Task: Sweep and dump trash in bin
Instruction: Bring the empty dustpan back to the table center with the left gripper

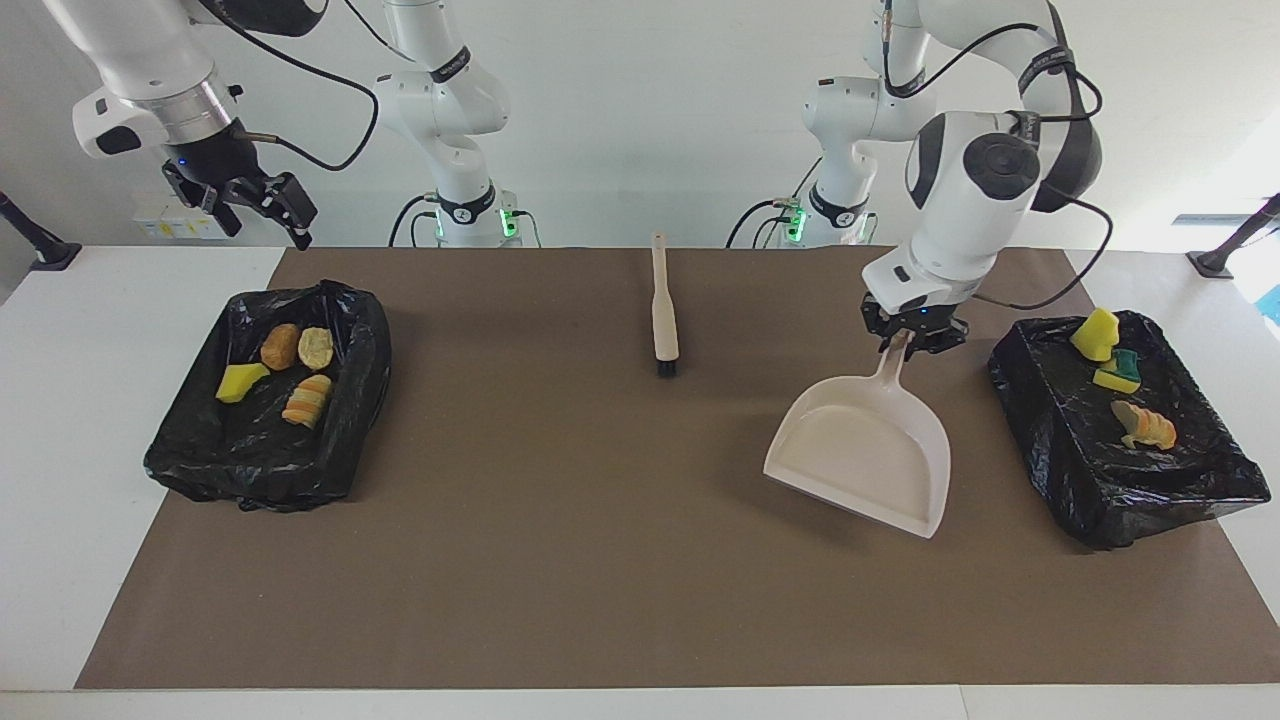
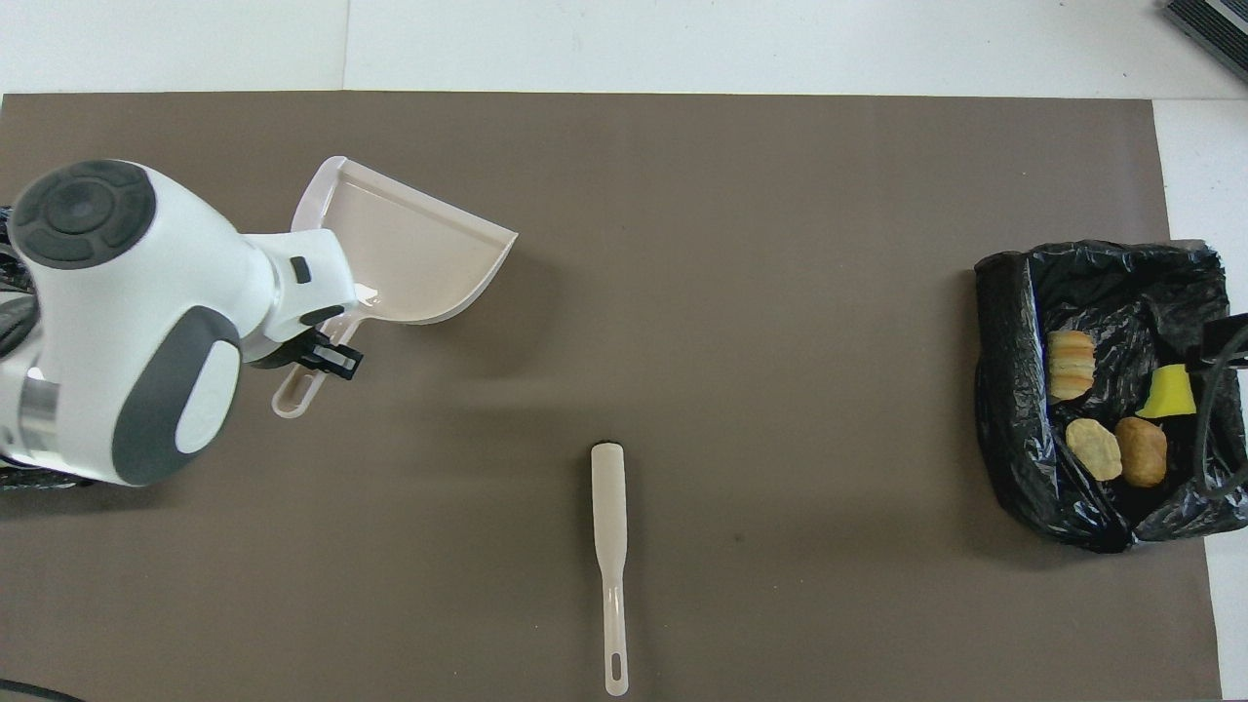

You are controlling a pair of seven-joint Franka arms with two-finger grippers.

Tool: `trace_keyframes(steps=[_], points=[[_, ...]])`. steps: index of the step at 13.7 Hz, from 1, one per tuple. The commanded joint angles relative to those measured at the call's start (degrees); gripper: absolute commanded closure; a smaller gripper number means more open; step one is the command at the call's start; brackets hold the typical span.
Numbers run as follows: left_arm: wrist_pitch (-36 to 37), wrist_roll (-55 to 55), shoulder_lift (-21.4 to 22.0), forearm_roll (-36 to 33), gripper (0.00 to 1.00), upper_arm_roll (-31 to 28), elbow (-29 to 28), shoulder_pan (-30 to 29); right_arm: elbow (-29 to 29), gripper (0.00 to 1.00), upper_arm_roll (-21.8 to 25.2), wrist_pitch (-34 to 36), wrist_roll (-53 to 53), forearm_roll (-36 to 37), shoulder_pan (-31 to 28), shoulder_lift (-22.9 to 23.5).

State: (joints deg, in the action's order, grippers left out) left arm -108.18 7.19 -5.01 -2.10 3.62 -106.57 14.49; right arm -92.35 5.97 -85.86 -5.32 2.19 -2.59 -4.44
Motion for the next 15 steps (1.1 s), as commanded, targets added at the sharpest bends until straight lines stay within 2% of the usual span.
trace_keyframes(steps=[1,6,9,15], points=[[-7.29,-10.5,-3.5,1.66,1.0,-1.15,-0.4,6.32,-1.35,0.0,0.1,0.08,1.89,-1.48,-0.05,-1.18],[-15.11,-22.46,-9.75,5.52,1.0,-1.15,1.36,14.59,-0.73,0.0,0.1,0.78,1.89,-2.01,0.3,-0.92],[-19.07,-27.21,-11.25,5.52,1.0,-1.15,1.45,18.11,-0.73,0.0,-0.08,0.25,1.72,-1.75,0.3,-1.1],[-19.26,-37.4,-11.25,5.52,1.0,-1.15,1.36,21.55,-0.73,0.0,-0.52,0.17,1.72,-1.92,0.39,-1.1]])
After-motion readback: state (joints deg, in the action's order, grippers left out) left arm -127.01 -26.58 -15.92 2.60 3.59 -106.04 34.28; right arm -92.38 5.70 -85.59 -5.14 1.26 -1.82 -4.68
